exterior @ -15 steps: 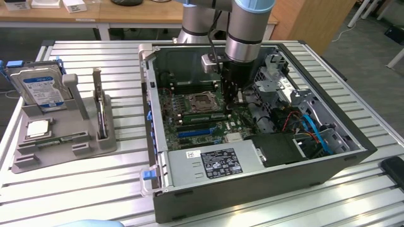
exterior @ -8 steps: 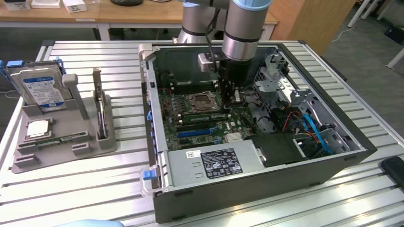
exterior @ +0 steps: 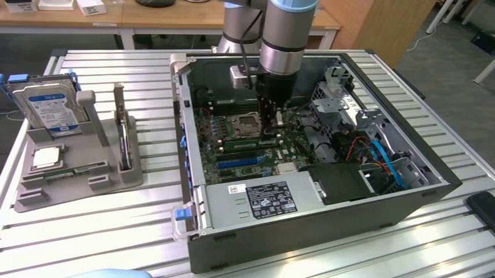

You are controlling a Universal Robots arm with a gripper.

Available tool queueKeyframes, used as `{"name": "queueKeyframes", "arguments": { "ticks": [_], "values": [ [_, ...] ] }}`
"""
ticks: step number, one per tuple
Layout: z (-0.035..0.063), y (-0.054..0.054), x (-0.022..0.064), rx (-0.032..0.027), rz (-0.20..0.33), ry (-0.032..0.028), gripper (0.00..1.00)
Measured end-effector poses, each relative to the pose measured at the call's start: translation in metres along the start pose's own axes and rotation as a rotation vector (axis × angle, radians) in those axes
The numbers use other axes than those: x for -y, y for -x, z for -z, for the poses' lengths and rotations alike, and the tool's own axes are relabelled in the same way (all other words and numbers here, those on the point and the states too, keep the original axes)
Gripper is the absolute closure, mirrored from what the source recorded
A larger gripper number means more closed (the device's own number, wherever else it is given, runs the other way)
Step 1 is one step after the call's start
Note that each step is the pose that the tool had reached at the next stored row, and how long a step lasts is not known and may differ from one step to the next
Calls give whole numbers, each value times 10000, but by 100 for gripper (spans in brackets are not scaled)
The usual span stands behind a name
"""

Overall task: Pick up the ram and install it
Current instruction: 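Press down the ram until it locks into place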

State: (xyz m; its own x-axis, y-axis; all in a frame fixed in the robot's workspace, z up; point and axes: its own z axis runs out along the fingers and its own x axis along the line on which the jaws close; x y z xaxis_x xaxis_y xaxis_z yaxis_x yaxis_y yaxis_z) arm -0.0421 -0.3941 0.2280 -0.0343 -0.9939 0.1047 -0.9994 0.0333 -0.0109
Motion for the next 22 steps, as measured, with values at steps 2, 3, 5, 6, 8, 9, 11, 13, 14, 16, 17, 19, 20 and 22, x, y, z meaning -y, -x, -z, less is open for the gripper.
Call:
{"name": "queueKeyframes", "arguments": {
  "ticks": [2, 3, 5, 6, 8, 9, 11, 13, 14, 16, 17, 19, 20, 22],
  "values": [
    [0, -2, -54, -5, 0, 0, 90],
    [1, -3, -81, -8, -1, 0, 90],
    [1, -5, -134, -15, -1, -1, 90],
    [1, -6, -161, -19, -2, -2, 90],
    [2, -7, -214, -28, -4, -2, 90],
    [2, -8, -240, -32, -4, -2, 90],
    [2, -10, -288, -40, -5, -3, 90],
    [2, -11, -334, -47, -8, -2, 90],
    [3, -12, -357, -50, -10, -2, 90],
    [3, -14, -402, -56, -11, -2, 90],
    [3, -15, -427, -59, -15, -2, 90],
    [4, -16, -472, -65, -18, -1, 90],
    [4, -17, -494, -68, -20, -1, 90],
    [4, -18, -535, -74, -24, -2, 90]
  ]
}}
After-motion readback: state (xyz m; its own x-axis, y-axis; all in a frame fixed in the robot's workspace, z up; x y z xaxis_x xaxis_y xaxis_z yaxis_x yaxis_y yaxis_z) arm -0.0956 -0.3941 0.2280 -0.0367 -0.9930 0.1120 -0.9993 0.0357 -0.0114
